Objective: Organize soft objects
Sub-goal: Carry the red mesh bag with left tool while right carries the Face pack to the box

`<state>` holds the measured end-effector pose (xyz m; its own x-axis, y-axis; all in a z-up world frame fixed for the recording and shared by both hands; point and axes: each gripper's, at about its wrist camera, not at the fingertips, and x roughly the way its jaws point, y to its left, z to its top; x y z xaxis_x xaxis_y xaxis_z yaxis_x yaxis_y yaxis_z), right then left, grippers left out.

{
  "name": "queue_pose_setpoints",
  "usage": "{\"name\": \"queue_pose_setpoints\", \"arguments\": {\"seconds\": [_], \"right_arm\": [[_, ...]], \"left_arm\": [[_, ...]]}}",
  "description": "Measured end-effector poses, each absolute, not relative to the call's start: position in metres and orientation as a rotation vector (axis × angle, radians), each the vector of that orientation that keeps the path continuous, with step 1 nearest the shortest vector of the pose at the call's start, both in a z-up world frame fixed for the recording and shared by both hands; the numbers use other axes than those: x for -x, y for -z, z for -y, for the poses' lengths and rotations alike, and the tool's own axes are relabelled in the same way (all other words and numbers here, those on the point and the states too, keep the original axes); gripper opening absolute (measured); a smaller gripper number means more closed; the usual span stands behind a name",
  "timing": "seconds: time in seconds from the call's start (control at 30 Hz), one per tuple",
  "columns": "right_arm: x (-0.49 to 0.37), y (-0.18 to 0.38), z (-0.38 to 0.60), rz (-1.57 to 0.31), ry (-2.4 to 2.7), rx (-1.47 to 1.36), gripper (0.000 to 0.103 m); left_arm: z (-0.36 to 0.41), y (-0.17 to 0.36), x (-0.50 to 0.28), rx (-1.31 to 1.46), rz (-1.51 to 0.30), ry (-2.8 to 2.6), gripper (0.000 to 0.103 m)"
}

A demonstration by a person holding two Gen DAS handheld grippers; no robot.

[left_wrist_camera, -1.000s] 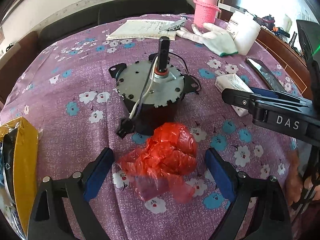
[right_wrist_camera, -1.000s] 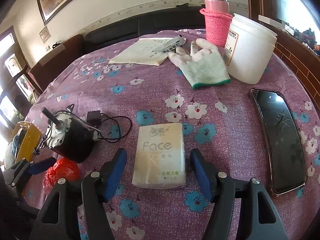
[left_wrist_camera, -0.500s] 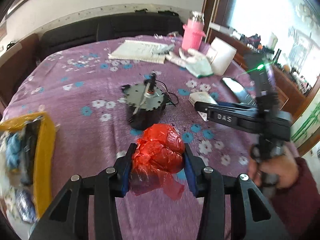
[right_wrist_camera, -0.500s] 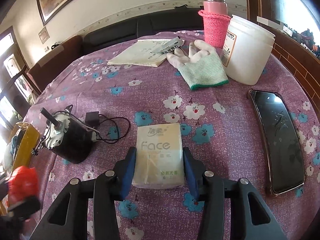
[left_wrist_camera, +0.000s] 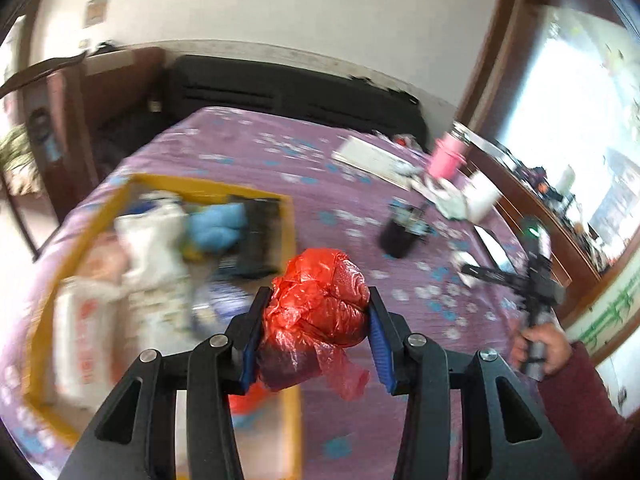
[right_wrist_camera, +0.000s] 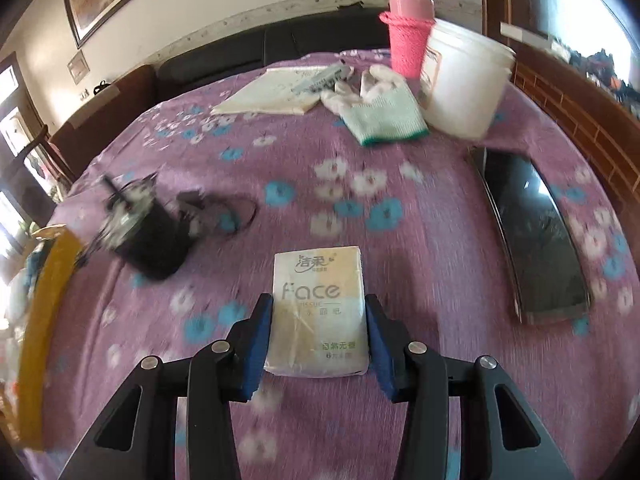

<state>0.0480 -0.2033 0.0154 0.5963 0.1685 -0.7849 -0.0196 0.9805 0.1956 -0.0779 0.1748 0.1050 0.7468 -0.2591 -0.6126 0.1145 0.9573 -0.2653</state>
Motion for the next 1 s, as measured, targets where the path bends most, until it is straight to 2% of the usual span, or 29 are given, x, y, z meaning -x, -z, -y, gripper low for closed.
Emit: {"name": "queue_pose_setpoints", "arguments": {"seconds": [0.27,0.6,0.8,1.0], "right_arm": [[0.003,-0.066,0.189,-0.854,-0.167,-0.202,0.048],[0.039,-0.097,0.074,-0.81,-0.395,-0.107,0.048],[0.052,-0.091,-0.001,-0.83,-0.547,-0.048,0.049],[0.051,-0.076,-0.054,-0.865,-0.615,0.013,0.049]], "left_arm": [[-0.255,-0.09,0.11,0.353,-0.668,0.09,0.044],[-0.315,-0.067,0.133,0.436,-0.687,-0.014,0.044],[-0.316,-0.048,0.133,0.433,-0.737,0.001,0.044],[-0.292,-0.042,0.127,0.299,-0.749,0.041,0.045]]}}
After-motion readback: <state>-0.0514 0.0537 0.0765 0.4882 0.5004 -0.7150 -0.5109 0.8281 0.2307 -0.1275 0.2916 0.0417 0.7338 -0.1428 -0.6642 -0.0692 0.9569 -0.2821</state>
